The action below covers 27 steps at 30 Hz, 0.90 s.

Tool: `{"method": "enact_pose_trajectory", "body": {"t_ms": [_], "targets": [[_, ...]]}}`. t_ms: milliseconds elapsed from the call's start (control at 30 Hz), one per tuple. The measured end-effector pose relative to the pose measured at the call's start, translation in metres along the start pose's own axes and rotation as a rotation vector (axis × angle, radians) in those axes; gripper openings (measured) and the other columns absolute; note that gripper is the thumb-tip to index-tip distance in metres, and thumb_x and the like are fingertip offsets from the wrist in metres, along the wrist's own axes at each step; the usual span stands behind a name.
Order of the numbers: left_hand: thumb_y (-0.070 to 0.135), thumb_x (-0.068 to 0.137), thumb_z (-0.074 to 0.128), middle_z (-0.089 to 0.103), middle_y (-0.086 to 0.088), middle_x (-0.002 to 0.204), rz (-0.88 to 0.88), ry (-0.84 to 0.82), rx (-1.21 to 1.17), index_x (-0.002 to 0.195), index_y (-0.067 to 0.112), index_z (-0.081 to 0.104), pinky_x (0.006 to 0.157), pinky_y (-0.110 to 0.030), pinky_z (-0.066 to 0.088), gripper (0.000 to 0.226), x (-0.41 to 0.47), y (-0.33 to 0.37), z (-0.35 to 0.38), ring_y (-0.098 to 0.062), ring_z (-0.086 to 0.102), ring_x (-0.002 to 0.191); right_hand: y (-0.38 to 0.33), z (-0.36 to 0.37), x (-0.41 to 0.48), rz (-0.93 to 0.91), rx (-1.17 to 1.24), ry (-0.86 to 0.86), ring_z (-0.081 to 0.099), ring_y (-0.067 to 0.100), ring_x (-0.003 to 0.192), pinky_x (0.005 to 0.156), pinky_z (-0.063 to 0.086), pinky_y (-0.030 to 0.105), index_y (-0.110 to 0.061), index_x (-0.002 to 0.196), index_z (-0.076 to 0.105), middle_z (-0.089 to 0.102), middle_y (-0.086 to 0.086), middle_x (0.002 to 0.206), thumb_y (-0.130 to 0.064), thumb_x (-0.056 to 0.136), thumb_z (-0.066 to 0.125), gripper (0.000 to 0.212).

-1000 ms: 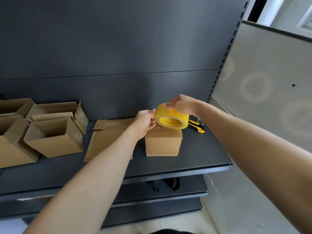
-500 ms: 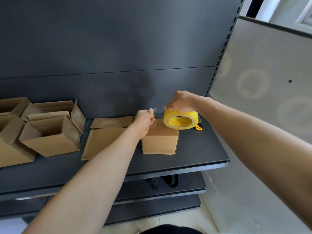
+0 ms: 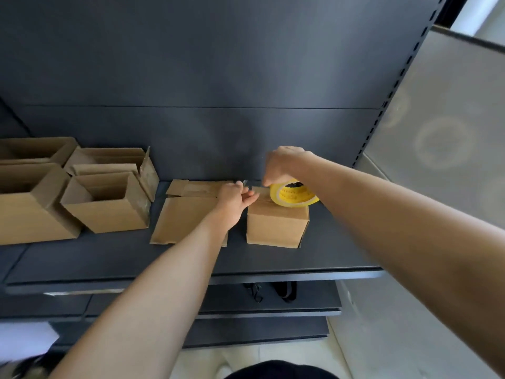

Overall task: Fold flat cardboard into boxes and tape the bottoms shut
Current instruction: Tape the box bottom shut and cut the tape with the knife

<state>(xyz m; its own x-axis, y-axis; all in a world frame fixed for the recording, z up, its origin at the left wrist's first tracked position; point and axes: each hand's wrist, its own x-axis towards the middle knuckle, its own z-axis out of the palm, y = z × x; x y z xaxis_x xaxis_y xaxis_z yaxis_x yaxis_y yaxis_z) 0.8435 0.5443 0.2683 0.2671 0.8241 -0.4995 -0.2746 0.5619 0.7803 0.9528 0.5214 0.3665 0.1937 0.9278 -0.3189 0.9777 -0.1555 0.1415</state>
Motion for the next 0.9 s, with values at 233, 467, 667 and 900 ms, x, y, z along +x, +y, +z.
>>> {"method": "enact_pose_trajectory", "body": {"t_ms": [233, 467, 667, 900], "targets": [[0.008, 0.103, 0.034, 0.049, -0.01, 0.075, 0.024, 0.043, 0.075, 0.123, -0.004, 0.043, 0.075, -0.036, 0.053, 0.026, 0.008, 0.001, 0.006, -0.018, 0.055, 0.066, 0.045, -0.013, -0.009, 0.05, 0.323, -0.074, 0.056, 0.019, 0.073, 0.063, 0.042, 0.029, -0.024, 0.073, 0.054, 0.058, 0.0, 0.082, -0.06, 0.077, 0.056, 0.036], [-0.005, 0.099, 0.03, 0.047, -0.011, 0.081, 0.04, 0.1, 0.036, 0.127, -0.008, 0.043, 0.075, -0.034, 0.052, 0.031, 0.01, -0.007, 0.011, -0.021, 0.056, 0.067, 0.031, -0.004, -0.004, 0.071, 0.253, -0.049, 0.052, 0.018, 0.066, 0.066, 0.043, 0.032, -0.022, 0.07, 0.052, 0.054, -0.001, 0.075, -0.054, 0.076, 0.058, 0.033], [-0.001, 0.1, 0.033, 0.055, -0.016, 0.088, -0.011, 0.185, 0.044, 0.129, -0.008, 0.044, 0.063, -0.034, 0.058, 0.032, 0.015, -0.006, -0.008, -0.022, 0.066, 0.066, 0.004, -0.002, 0.003, 0.045, 0.185, -0.017, 0.051, 0.014, 0.067, 0.055, 0.036, 0.027, -0.02, 0.078, 0.053, 0.051, -0.003, 0.077, -0.049, 0.078, 0.059, 0.03], [0.002, 0.1, 0.038, 0.059, -0.016, 0.127, -0.078, 0.225, 0.214, 0.12, -0.003, 0.053, 0.037, -0.018, 0.046, 0.026, 0.026, -0.01, -0.017, -0.02, 0.061, 0.067, -0.008, -0.002, 0.009, 0.036, 0.173, -0.031, 0.056, 0.021, 0.076, 0.056, 0.036, 0.028, -0.02, 0.091, 0.053, 0.05, -0.002, 0.078, -0.044, 0.078, 0.061, 0.028]]}}
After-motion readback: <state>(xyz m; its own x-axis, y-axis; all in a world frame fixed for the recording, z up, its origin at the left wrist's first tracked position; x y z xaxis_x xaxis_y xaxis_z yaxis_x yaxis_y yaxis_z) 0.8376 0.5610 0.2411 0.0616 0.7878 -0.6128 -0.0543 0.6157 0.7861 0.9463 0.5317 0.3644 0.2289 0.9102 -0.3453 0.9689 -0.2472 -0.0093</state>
